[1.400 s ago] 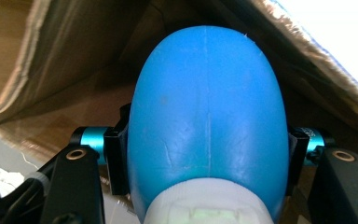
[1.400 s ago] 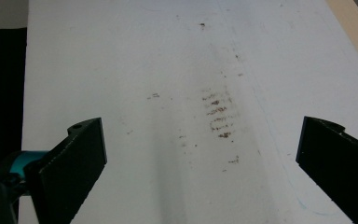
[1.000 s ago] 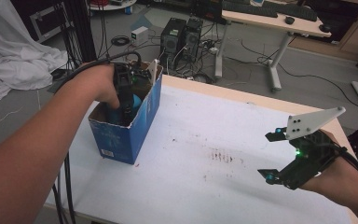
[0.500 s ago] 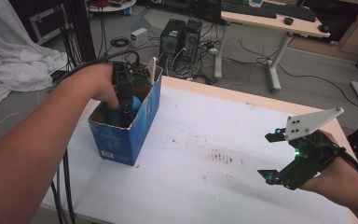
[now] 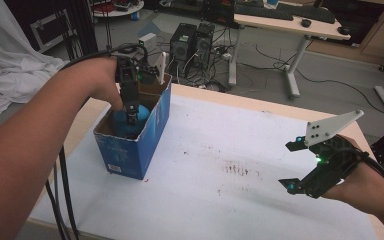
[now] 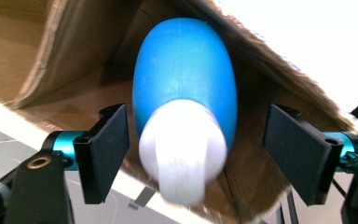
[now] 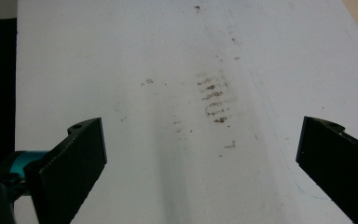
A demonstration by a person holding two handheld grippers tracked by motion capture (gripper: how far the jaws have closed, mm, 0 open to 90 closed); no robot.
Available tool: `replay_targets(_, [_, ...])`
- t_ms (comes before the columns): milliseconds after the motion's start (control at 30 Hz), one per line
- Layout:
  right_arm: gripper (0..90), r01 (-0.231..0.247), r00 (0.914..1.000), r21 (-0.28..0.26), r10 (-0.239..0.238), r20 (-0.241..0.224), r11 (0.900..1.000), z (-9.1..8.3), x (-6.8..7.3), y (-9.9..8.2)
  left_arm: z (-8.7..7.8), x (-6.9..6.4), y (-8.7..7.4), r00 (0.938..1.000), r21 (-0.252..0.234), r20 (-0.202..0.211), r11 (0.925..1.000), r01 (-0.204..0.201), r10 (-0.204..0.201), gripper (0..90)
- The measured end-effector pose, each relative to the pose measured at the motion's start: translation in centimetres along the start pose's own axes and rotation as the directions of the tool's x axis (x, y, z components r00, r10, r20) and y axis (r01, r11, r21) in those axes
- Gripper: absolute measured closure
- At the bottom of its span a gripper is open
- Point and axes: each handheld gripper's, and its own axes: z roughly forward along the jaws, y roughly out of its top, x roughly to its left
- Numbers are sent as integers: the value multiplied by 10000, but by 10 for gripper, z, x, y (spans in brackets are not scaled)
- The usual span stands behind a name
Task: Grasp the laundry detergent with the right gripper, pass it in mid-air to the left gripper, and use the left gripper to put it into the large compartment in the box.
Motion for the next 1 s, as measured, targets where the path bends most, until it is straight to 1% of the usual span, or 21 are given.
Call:
replay_targets(167, [9,38,10000,319,-36,-64,9995,-6,-8,1,-21,-9,5,9990,-41,-193,9992,-410,409,174])
replay_targets(200, [9,71,9999,450,-67,-92,9990,-8,-11,1,-29,-15,9,9974,-115,-201,9975,-692,689,165])
replay_targets(233, [9,71,9999,450,-67,-92,9990,-8,-11,1,-29,-15,9,9974,-115,-201,9975,-692,689,164])
replay_targets(267, [9,125,9999,703,-118,-110,9974,-10,-16,1,-35,-21,15,9950,-218,-245,9950,-972,967,143])
replay_targets(300, [9,125,9999,703,-118,-110,9974,-10,-16,1,-35,-21,15,9950,-218,-245,9950,-972,967,130])
replay_targets(400, [9,184,9997,1138,-165,-176,9933,-14,-21,2,-41,-30,24,9908,-304,-139,9904,-1347,1344,125])
replay_targets(467, [9,309,9993,1498,-276,-242,9882,-18,-26,3,-41,-35,30,9855,-369,-81,9848,-1696,1694,94])
replay_targets(500, [9,309,9993,1498,-276,-242,9882,-18,-26,3,-41,-37,34,9830,-384,-54,9823,-1835,1834,94])
replay_targets(533, [9,406,9990,1832,-361,-281,9822,-20,-28,5,-41,-40,38,9810,-423,48,9802,-1933,1937,91])
replay_targets(567, [9,406,9990,1832,-361,-281,9822,-20,-28,5,-41,-41,40,9790,-438,68,9781,-2033,2038,91])
replay_targets(600, [9,494,9986,2106,-441,-300,9763,-22,-30,6,-40,-44,44,9752,-460,72,9742,-2208,2213,91])
replay_targets(633, [9,494,9986,2106,-441,-300,9763,-22,-30,6,-40,-45,46,9736,-455,106,9728,-2271,2278,91])
replay_targets(667, [9,557,9982,2359,-488,-353,9702,-24,-32,7,-39,-47,48,9716,-435,119,9709,-2357,2364,90])
replay_targets(700, [9,557,9982,2359,-488,-353,9702,-24,-32,7,-38,-49,51,9700,-430,154,9694,-2419,2427,90])
replay_targets(733, [9,642,9976,2491,-559,-402,9664,-25,-33,7,-37,-51,54,9662,-392,154,9657,-2565,2573,90])
replay_targets(800, [9,689,9974,2918,-596,-406,9540,-29,-34,8,-35,-53,58,9625,-377,210,9622,-2696,2705,89])
replay_targets(833, [9,689,9974,2918,-596,-406,9540,-29,-34,8,-34,-54,61,9614,-383,246,9612,-2732,2742,89])
replay_targets(867, [9,729,9971,3001,-631,-424,9511,-31,-35,8,-32,-55,65,9563,-359,222,9561,-2908,2917,70])
replay_targets(933, [9,759,9969,3205,-659,-419,9442,-34,-36,10,-30,-57,70,9517,-328,291,9519,-3048,3057,61])
replay_targets(967, [9,759,9969,3205,-659,-419,9442,-34,-36,10,-30,-57,70,9517,-328,291,9519,-3048,3057,60])
replay_targets(1000, [9,801,9967,3268,-704,-413,9417,-35,-37,12,-28,-59,74,9475,-307,281,9477,-3176,3184,45])
